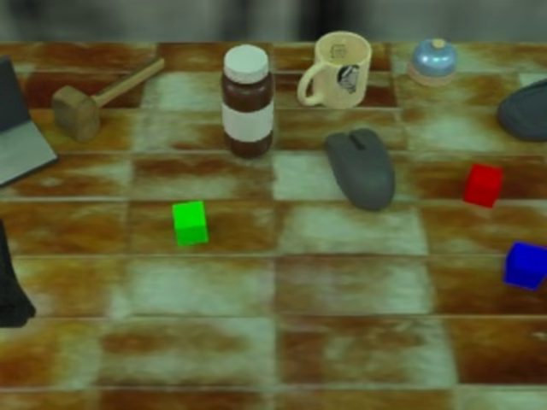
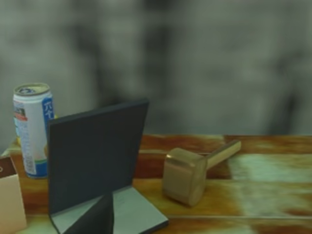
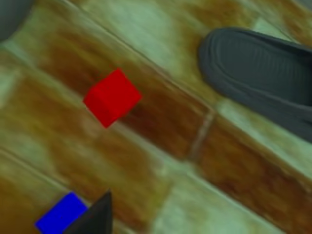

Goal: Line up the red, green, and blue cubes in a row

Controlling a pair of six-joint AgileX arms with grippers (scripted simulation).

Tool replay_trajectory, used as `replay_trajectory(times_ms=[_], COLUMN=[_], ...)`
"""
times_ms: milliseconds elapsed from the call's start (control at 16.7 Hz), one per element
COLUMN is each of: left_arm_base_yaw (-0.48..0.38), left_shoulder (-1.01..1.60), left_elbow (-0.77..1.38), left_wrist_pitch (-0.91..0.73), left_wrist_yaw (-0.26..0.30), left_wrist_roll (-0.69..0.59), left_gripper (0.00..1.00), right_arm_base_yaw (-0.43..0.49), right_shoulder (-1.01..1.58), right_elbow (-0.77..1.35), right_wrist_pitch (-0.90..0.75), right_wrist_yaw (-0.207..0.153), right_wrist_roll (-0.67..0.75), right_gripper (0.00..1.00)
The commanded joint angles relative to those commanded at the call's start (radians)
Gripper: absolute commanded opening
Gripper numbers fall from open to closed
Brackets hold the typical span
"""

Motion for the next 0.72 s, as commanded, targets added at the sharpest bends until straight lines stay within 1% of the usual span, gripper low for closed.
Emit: replay_trajectory(times_ms=[180, 360, 540, 720], left_arm_base_yaw=[0.0, 0.0, 0.0, 0.0], left_shoulder=[0.0, 0.0, 0.0, 0.0], left_elbow=[0.0, 0.0, 0.0, 0.0], left_wrist_pitch=[0.0, 0.0, 0.0, 0.0], left_wrist_yaw=[0.0, 0.0, 0.0, 0.0], left_wrist_roll=[0.0, 0.0, 0.0, 0.0], left_gripper=[1.0, 1.0, 1.0, 1.0], right_arm_base_yaw=[0.019, 0.037, 0.052, 0.063], right_shoulder=[0.352, 0.643, 0.883, 1.068], right_elbow=[0.272, 0.516, 0.734, 0.904], right_wrist_pitch=[-0.181, -0.341, -0.47, -0.561], right_wrist_yaw=[0.002, 0.003, 0.003, 0.003], right_wrist_roll=[-0.155, -0.295, -0.412, -0.5], right_gripper=[1.0, 1.0, 1.0, 1.0])
